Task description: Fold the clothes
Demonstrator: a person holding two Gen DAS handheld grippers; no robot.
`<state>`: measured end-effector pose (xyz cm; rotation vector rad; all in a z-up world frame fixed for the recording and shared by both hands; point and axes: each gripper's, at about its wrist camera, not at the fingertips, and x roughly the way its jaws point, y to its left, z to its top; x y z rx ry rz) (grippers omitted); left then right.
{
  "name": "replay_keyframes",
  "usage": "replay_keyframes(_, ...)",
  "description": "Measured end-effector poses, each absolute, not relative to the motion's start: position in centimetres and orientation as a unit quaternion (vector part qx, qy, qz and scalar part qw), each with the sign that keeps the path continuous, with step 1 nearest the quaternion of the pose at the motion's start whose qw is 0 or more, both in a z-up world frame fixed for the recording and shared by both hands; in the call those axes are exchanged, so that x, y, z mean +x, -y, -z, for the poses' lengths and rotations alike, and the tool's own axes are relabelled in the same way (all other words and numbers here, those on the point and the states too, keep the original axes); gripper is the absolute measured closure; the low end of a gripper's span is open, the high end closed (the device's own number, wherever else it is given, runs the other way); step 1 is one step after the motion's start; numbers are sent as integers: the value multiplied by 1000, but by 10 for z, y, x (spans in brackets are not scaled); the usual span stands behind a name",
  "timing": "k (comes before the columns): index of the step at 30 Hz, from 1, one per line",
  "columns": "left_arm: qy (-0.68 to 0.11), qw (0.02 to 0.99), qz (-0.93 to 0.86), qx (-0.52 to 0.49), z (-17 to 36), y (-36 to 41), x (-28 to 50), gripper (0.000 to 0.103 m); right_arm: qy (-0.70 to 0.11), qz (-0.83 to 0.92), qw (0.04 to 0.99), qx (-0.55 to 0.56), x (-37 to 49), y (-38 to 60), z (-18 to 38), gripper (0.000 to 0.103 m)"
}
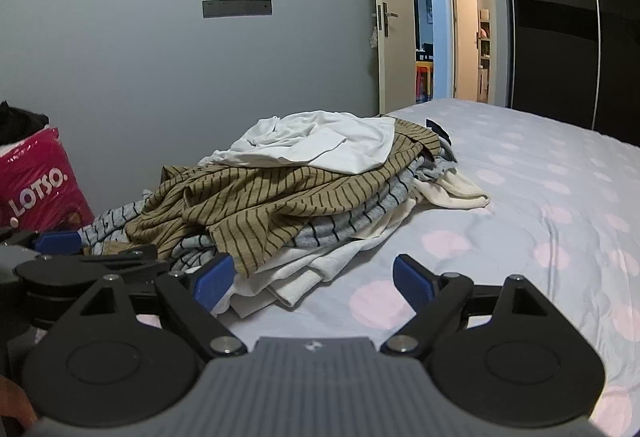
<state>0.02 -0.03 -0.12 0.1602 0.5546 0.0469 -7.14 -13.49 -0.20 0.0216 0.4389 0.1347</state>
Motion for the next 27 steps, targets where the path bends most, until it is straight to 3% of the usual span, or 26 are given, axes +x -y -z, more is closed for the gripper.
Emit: replay_keyframes(27, -285, 954, -22, 87, 3, 3, 0, 33, -229, -59, 971, 20, -69, 137, 6, 15)
